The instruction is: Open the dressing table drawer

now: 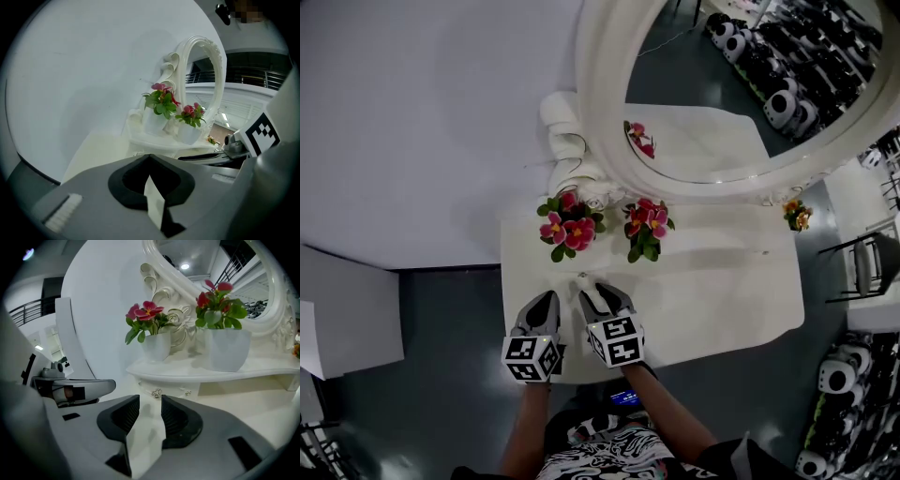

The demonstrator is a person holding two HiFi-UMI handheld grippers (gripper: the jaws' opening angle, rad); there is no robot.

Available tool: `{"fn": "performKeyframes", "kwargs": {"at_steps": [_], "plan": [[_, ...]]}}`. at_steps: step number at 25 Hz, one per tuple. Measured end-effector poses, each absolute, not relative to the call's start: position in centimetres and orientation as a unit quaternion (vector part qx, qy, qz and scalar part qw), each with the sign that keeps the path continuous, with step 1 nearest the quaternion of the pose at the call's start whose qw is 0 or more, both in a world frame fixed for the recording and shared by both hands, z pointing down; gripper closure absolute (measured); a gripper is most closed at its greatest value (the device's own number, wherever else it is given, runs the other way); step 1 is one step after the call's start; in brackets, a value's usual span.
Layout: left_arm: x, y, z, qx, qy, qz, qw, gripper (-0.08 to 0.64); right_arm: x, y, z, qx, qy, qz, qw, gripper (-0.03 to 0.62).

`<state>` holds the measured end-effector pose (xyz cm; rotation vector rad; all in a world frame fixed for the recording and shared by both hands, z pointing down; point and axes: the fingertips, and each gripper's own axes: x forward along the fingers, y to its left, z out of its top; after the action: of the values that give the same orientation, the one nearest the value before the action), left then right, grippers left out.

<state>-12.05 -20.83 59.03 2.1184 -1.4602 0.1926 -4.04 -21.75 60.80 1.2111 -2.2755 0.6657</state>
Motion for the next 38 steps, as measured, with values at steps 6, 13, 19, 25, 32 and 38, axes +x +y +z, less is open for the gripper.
{"fn": "performKeyframes", "kwargs": {"at_steps": [6, 13, 19, 25, 32, 38], "plan": [[-12.1, -21.4, 60.5, 0.775, -0.555, 0.073, 0.294, 0.558, -4.6, -23.4, 62.6, 0.434, -0.831, 0.255, 0.238, 0.446], [-11.7, -21.5, 61.9, 0.768, -0.556, 0.082, 0.309, 0.558, -5.2, -25.0, 63.5, 0.429, -0.831, 0.258, 0.241, 0.449], [-13.1, -21.9, 62.8, 0.749, -0.575, 0.079, 0.32, 0.558, -5.3, -25.6, 63.7, 0.421, -0.839, 0.251, 0.238, 0.497], [-13.2, -22.0, 62.4, 0.747, -0.579, 0.069, 0.32, 0.558, -5.1, -24.3, 63.7, 0.413, -0.842, 0.247, 0.245, 0.499], [-13.0, -21.0, 61.9, 0.745, -0.582, 0.05, 0.323, 0.558, -4.5, -22.1, 63.7, 0.409, -0.842, 0.242, 0.254, 0.499], [-13.4, -20.0, 61.6, 0.74, -0.588, 0.046, 0.322, 0.558, -4.5, -21.1, 63.5, 0.412, -0.841, 0.242, 0.252, 0.506]]}}
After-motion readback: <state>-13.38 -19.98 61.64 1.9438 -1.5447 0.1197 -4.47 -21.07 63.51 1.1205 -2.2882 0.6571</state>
